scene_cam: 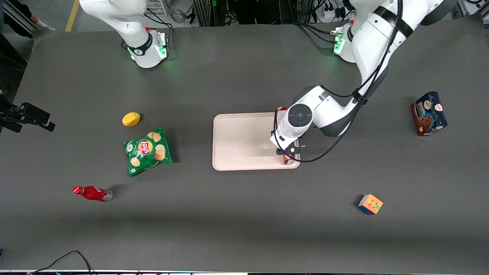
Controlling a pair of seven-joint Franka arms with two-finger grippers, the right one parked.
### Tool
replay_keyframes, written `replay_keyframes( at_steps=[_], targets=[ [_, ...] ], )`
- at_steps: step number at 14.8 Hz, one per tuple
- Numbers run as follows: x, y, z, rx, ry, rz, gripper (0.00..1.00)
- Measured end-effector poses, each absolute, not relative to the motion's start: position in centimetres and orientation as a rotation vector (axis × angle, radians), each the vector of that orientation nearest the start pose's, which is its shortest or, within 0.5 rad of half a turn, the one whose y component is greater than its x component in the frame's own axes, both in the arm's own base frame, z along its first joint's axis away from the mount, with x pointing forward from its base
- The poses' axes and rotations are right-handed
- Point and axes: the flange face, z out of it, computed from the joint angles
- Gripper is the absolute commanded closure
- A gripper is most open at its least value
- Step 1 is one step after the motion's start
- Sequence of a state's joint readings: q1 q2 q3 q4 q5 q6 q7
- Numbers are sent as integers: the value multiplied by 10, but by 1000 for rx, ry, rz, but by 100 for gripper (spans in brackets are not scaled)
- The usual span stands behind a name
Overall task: Place red cookie box on tray
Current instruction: 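Lay the box down on the tray and open the left gripper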
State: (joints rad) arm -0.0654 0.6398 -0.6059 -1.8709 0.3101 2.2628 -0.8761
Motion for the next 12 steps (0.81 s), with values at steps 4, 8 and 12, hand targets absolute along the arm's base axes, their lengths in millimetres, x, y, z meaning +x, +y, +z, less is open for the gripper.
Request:
replay_keyframes(
  at_steps=[4, 8, 12],
  targets=[
    [504, -365, 208, -3139, -106, 273, 0],
    [503, -365, 204, -3138, -107, 282, 0],
    [508, -366, 209, -3147, -114, 266, 0]
  ],
)
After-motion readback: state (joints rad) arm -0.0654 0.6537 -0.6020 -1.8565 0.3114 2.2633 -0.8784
